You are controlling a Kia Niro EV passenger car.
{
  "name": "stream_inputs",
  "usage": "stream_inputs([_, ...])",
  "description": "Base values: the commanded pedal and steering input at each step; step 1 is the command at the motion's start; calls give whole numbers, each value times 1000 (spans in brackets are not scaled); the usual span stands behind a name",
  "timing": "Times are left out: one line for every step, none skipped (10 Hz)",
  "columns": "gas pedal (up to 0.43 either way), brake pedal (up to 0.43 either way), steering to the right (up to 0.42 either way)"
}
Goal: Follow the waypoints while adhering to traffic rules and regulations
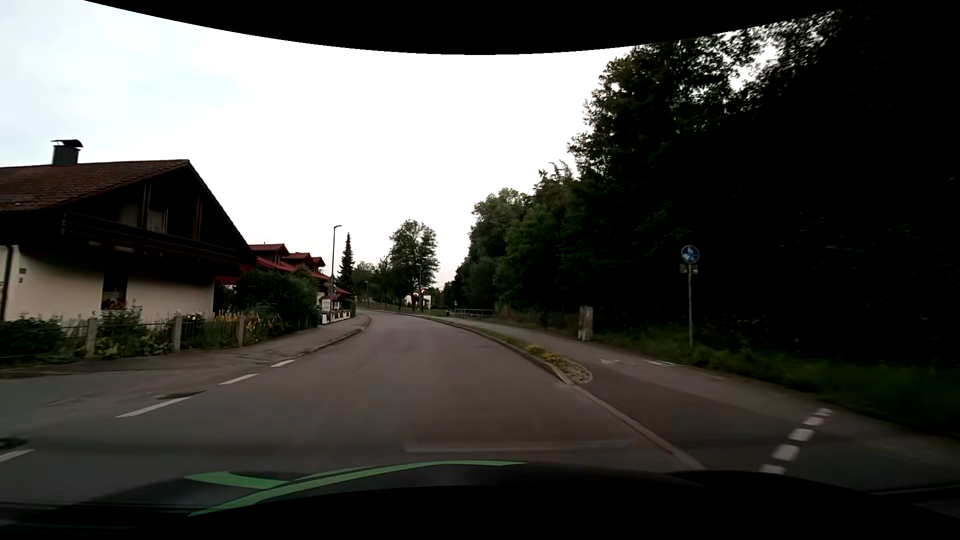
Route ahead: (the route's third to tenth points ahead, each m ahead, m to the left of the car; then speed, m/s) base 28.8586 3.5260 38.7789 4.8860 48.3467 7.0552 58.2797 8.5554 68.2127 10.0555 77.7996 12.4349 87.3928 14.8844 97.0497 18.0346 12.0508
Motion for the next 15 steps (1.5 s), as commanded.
stream_inputs([157, 0, -43])
stream_inputs([157, 0, -40])
stream_inputs([157, 0, -37])
stream_inputs([157, 0, -35])
stream_inputs([157, 0, -33])
stream_inputs([157, 0, -30])
stream_inputs([157, 0, -29])
stream_inputs([157, 0, -28])
stream_inputs([157, 0, -28])
stream_inputs([157, 0, -28])
stream_inputs([157, 0, -27])
stream_inputs([157, 0, -27])
stream_inputs([157, 0, -25])
stream_inputs([157, 0, -22])
stream_inputs([157, 0, -19])
